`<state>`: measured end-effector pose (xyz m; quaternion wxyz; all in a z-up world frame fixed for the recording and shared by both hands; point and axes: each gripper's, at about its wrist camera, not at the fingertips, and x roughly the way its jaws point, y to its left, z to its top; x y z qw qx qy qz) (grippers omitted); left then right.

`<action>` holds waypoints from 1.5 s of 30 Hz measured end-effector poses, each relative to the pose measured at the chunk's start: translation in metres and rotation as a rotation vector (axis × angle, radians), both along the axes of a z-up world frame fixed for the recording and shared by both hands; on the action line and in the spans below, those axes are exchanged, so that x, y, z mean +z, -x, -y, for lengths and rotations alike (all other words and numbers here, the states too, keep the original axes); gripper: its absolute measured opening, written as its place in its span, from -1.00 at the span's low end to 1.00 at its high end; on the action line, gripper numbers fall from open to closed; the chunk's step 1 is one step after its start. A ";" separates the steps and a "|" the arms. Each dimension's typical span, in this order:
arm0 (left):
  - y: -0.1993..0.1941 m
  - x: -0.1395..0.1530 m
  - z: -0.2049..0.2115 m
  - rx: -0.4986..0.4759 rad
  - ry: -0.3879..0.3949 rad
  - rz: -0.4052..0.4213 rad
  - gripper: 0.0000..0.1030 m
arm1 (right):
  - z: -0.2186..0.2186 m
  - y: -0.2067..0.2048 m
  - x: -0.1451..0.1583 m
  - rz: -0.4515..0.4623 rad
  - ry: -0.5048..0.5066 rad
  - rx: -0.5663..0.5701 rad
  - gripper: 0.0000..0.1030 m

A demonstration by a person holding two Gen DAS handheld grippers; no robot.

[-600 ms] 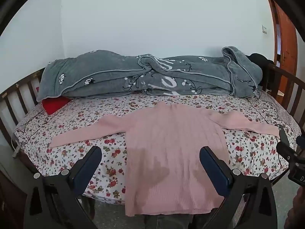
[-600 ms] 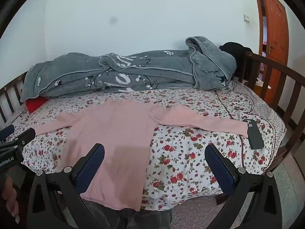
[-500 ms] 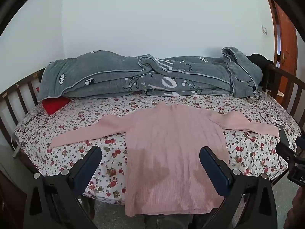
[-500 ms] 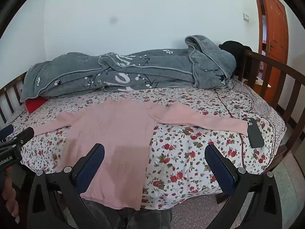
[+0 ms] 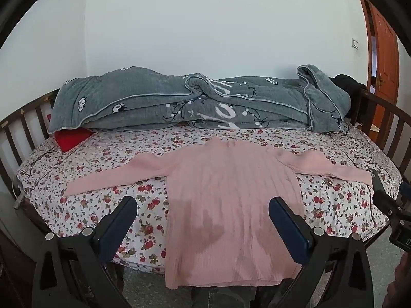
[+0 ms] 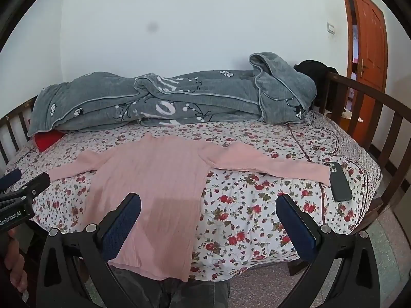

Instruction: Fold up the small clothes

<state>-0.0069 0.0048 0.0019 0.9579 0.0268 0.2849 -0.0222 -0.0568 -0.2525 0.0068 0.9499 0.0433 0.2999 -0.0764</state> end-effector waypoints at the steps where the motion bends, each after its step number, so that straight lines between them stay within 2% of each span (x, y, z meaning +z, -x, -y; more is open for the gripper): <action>1: 0.000 0.000 0.000 -0.003 0.003 0.000 1.00 | -0.001 0.000 0.001 -0.001 0.004 0.001 1.00; 45: 0.006 0.008 0.000 -0.008 0.009 0.011 1.00 | -0.014 0.014 0.013 0.048 0.002 0.017 1.00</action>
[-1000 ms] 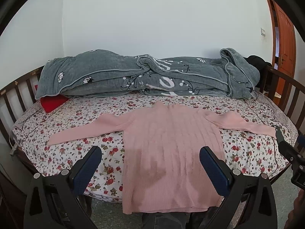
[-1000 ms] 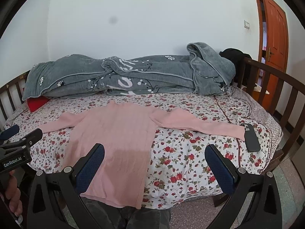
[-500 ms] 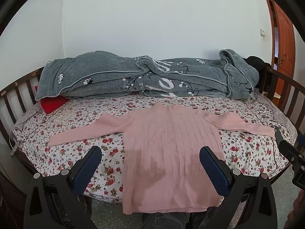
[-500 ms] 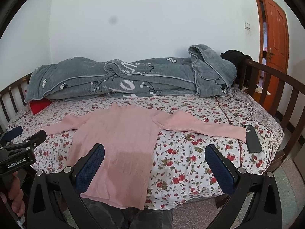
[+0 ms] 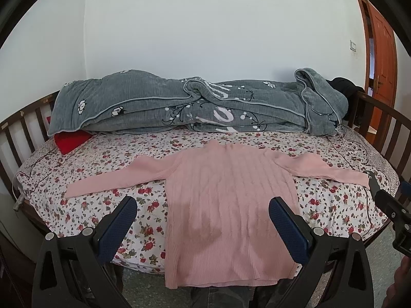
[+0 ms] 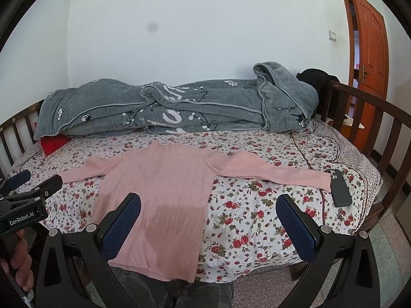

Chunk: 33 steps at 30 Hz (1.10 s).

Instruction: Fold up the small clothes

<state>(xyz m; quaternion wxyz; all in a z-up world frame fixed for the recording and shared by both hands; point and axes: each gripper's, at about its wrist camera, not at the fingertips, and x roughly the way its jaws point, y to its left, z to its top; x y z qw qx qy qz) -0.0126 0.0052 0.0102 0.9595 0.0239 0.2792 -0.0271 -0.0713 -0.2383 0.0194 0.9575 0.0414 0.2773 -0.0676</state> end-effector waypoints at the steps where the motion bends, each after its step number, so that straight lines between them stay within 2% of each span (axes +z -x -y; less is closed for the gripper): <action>1: 0.000 0.000 0.000 -0.001 0.000 0.000 1.00 | 0.001 0.001 0.000 0.000 -0.002 0.000 1.00; 33: -0.001 0.005 -0.003 -0.004 0.007 0.018 1.00 | -0.003 0.004 0.003 0.019 -0.012 0.010 1.00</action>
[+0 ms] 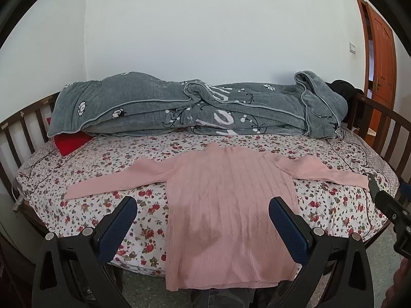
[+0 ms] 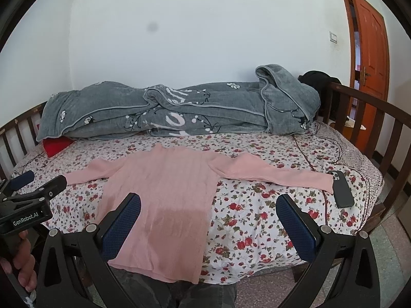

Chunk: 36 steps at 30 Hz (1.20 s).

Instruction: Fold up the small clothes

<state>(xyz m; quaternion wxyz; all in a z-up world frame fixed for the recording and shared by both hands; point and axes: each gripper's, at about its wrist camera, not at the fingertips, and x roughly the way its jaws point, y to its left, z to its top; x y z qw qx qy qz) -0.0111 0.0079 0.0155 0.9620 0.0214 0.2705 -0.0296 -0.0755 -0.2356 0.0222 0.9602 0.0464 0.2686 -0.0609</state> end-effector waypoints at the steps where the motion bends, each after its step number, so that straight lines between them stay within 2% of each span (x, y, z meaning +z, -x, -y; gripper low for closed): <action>1: -0.001 0.000 0.000 -0.003 0.008 0.001 1.00 | -0.001 0.000 0.000 0.003 0.001 0.001 1.00; 8: -0.014 -0.015 -0.012 -0.007 0.076 -0.012 1.00 | -0.008 -0.007 -0.007 0.003 0.019 0.017 1.00; 17: -0.066 -0.067 -0.057 0.004 0.191 -0.114 0.98 | -0.009 -0.044 -0.043 -0.010 0.010 0.009 1.00; 20: -0.086 -0.084 -0.080 0.017 0.225 -0.122 0.98 | -0.008 -0.059 -0.052 -0.005 0.016 0.010 1.00; 25: -0.121 -0.113 -0.120 0.061 0.236 -0.138 0.95 | -0.001 -0.076 -0.065 0.023 -0.016 0.002 1.00; 30: -0.155 -0.139 -0.172 0.139 0.238 -0.173 0.88 | 0.018 -0.094 -0.081 -0.030 -0.102 0.028 1.00; 36: -0.187 -0.159 -0.242 0.264 0.311 -0.204 0.84 | 0.029 -0.112 -0.095 -0.063 -0.098 0.010 1.00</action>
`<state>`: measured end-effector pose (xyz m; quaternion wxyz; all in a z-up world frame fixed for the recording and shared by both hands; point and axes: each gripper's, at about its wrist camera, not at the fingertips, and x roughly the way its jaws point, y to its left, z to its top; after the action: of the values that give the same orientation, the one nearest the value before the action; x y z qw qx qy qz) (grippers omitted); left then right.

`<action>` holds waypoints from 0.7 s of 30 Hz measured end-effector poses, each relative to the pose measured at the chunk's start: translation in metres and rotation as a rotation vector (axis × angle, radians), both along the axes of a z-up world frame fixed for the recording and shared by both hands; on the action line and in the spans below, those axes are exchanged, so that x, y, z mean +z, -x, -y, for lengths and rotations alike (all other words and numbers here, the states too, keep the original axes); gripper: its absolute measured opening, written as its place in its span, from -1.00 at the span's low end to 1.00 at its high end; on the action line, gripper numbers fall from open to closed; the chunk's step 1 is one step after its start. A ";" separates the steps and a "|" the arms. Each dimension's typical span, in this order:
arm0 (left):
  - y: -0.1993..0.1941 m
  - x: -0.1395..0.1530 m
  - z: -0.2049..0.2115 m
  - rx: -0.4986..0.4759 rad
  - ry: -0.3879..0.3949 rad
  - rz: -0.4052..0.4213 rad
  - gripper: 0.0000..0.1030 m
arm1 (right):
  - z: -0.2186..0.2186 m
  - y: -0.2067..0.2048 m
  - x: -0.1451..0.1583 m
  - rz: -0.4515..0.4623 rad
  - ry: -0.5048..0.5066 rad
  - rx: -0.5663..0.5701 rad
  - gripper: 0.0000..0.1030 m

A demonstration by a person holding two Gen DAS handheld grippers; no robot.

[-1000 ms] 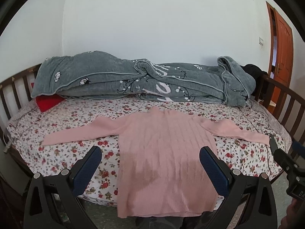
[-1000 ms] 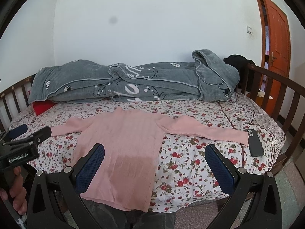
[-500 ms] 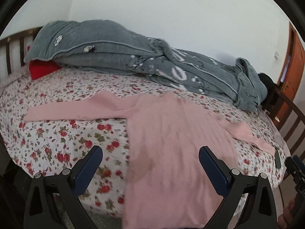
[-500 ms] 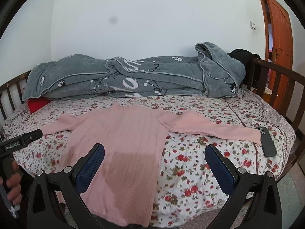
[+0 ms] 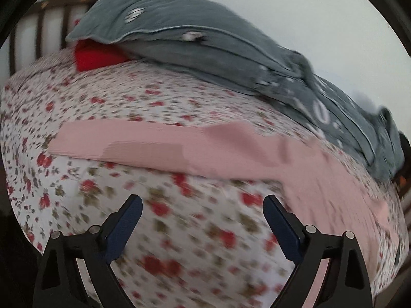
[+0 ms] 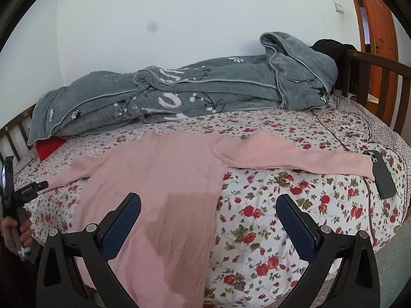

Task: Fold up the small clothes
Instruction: 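Grasp the sweater sleeve cuff with the left gripper and lift it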

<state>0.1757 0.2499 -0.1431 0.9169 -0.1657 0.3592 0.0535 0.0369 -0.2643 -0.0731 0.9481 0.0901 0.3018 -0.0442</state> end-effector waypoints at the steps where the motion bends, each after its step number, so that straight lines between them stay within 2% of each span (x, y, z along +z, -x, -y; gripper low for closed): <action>1: -0.004 -0.003 -0.011 0.019 0.014 -0.002 0.84 | 0.002 -0.003 -0.002 -0.004 -0.001 -0.003 1.00; 4: -0.015 -0.014 -0.043 0.069 0.069 0.002 0.80 | 0.003 -0.009 -0.006 -0.013 0.003 -0.012 0.99; 13: -0.034 -0.052 -0.118 0.242 0.230 0.000 0.41 | 0.008 -0.020 -0.019 -0.061 0.077 -0.066 0.98; 18: -0.039 -0.063 -0.148 0.281 0.346 0.062 0.31 | 0.014 -0.026 -0.035 -0.117 0.028 -0.077 0.93; 20: -0.042 -0.066 -0.157 0.311 0.362 0.061 0.04 | 0.015 -0.028 -0.042 -0.140 0.007 -0.080 0.89; 21: -0.045 -0.066 -0.162 0.330 0.366 0.057 -0.01 | 0.015 -0.029 -0.044 -0.148 -0.003 -0.083 0.89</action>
<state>0.2203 0.4120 -0.2092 0.8601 -0.3870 0.3052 0.1320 0.0657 -0.2798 -0.1175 0.9204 0.1007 0.3671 -0.0895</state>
